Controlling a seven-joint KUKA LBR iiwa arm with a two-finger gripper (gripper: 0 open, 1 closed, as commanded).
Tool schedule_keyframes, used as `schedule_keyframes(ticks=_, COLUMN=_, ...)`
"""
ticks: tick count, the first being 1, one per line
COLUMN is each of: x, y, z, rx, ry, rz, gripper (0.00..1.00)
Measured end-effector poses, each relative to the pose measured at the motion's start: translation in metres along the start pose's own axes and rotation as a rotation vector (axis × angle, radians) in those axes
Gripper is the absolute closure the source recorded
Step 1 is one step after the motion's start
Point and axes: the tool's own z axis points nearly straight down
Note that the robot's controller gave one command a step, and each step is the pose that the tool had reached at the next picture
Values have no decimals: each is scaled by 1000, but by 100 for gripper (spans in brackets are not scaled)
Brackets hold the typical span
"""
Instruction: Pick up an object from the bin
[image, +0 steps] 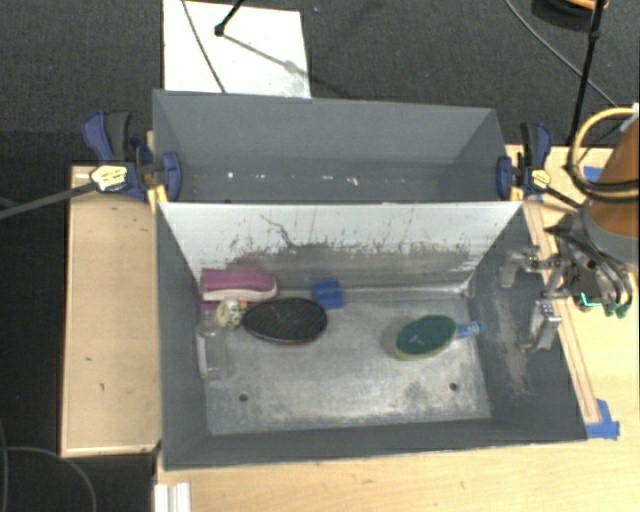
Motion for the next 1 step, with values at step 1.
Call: schedule_keyframes(ticks=1, x=-42, y=31, z=128, rx=0, ry=-2, rz=-85, gripper=0)
